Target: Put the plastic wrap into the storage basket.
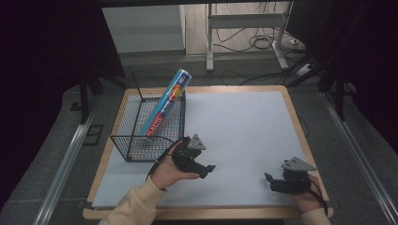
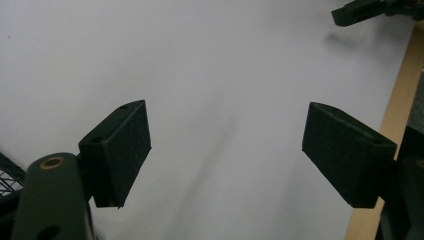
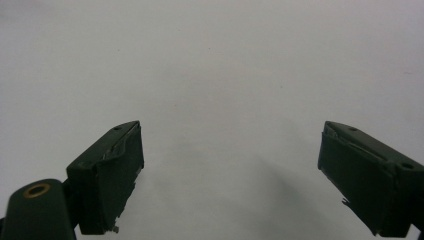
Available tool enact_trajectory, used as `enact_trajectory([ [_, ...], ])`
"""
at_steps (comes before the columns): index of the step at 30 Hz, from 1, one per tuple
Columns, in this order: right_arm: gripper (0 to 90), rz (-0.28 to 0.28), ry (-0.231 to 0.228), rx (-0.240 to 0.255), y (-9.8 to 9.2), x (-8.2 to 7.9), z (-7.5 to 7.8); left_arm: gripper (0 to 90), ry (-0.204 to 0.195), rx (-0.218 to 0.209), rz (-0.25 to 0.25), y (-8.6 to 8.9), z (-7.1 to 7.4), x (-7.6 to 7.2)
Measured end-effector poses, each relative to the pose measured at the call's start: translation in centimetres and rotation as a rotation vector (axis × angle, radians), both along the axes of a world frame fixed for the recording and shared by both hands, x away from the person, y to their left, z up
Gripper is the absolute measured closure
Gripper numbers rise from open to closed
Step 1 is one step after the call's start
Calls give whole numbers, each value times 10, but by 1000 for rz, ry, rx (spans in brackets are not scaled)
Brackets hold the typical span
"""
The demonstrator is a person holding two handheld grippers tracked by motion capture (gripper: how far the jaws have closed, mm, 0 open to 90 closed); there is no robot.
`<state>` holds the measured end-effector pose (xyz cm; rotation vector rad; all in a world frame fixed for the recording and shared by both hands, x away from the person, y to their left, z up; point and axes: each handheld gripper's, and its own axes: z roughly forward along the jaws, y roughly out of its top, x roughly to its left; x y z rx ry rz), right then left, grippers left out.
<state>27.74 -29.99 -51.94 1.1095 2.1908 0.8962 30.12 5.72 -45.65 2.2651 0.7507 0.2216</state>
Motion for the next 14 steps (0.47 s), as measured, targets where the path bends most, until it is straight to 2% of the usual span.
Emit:
enact_trajectory([
  [8,112,0,1,-1,1,0,0,193,18,-6,-3,1,-5,0],
  [14,112,-1,-3,9,1,0,1,190,18,-2,1,2,-11,1],
])
